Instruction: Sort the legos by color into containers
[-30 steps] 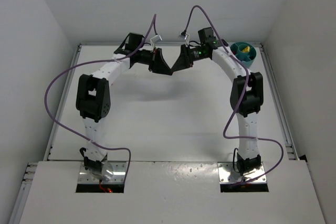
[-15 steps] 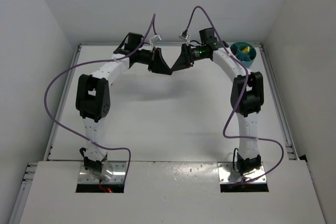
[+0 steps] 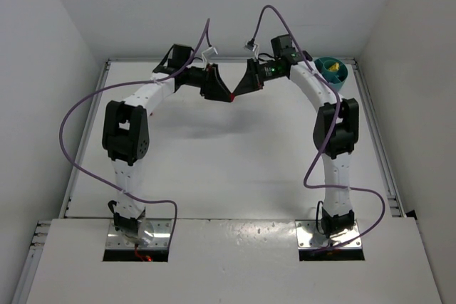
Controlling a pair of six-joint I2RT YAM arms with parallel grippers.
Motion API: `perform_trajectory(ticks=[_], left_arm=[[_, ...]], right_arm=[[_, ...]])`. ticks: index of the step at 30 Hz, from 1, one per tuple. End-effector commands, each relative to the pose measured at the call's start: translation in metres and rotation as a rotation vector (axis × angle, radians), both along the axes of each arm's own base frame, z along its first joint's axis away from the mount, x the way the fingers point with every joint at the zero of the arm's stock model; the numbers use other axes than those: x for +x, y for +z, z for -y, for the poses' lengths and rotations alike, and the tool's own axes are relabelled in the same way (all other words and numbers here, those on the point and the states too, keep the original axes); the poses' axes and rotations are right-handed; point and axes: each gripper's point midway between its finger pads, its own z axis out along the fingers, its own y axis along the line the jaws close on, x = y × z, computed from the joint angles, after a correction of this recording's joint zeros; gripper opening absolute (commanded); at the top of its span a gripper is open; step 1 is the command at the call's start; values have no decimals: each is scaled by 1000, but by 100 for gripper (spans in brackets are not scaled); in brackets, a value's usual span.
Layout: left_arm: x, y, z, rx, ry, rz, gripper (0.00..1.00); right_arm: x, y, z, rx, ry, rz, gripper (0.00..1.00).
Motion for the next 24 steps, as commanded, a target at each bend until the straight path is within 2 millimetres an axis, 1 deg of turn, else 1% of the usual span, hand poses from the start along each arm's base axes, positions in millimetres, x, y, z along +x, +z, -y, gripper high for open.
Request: perform_trajectory(ticks=[1, 2, 3, 5, 6, 7, 8, 9, 10, 11, 12, 13, 14, 15, 16, 17, 18, 19, 20, 21, 22, 23, 24], left_arm=[[4, 15, -3, -27, -5, 68, 50], [4, 15, -3, -27, -5, 68, 52], [6, 14, -3, -19, 6, 70, 58], [12, 12, -6, -3, 36, 63, 65], [12, 10, -7, 7, 49, 61, 72], [18, 7, -13, 34, 98, 65, 78], [22, 5, -19, 48, 129, 66, 83], [26, 4, -24, 64, 160, 70, 90], [30, 2, -29, 81, 192, 72, 100], [41, -1, -41, 122, 271, 83, 100], [47, -1, -47, 142, 316, 82, 100], [55, -3, -59, 167, 377, 59, 100], [65, -9, -70, 209, 454, 52, 100], [71, -4, -78, 227, 508, 60, 100], [79, -3, -88, 251, 574, 48, 100], [94, -13, -104, 334, 705, 47, 100], [100, -14, -114, 378, 774, 55, 100], [104, -10, -123, 408, 840, 62, 100], [108, -12, -131, 445, 885, 57, 100], [117, -8, -148, 499, 988, 83, 100], [120, -11, -155, 529, 1035, 71, 100], [118, -8, -162, 563, 1054, 84, 100], [122, -4, -171, 595, 1089, 108, 100]], right_arm=[[-6, 28, -1, -22, 18, 188, 0], [-5, 26, -1, -31, 13, 190, 0], [-1, 22, 0, -57, -3, 196, 0], [11, 20, 9, -84, -53, 197, 0], [17, 19, 11, -118, -83, 214, 0], [25, 19, 17, -141, -113, 235, 0], [29, 15, 19, -169, -133, 241, 0], [42, 16, 30, -224, -192, 277, 0], [52, 15, 39, -255, -229, 302, 0], [59, 20, 47, -281, -264, 326, 0], [76, 18, 64, -351, -341, 355, 0], [85, 17, 75, -393, -387, 373, 0], [105, 19, 93, -471, -475, 421, 0], [116, 20, 112, -517, -537, 437, 0], [131, 21, 126, -557, -598, 468, 0], [146, 17, 147, -631, -680, 474, 0], [159, 17, 170, -665, -742, 484, 0], [166, 15, 185, -691, -789, 472, 0], [178, 19, 204, -722, -868, 474, 0], [186, 12, 216, -745, -905, 465, 0], [190, 13, 233, -764, -946, 467, 0], [198, 10, 243, -802, -989, 478, 0], [201, 11, 256, -825, -1025, 482, 0]])
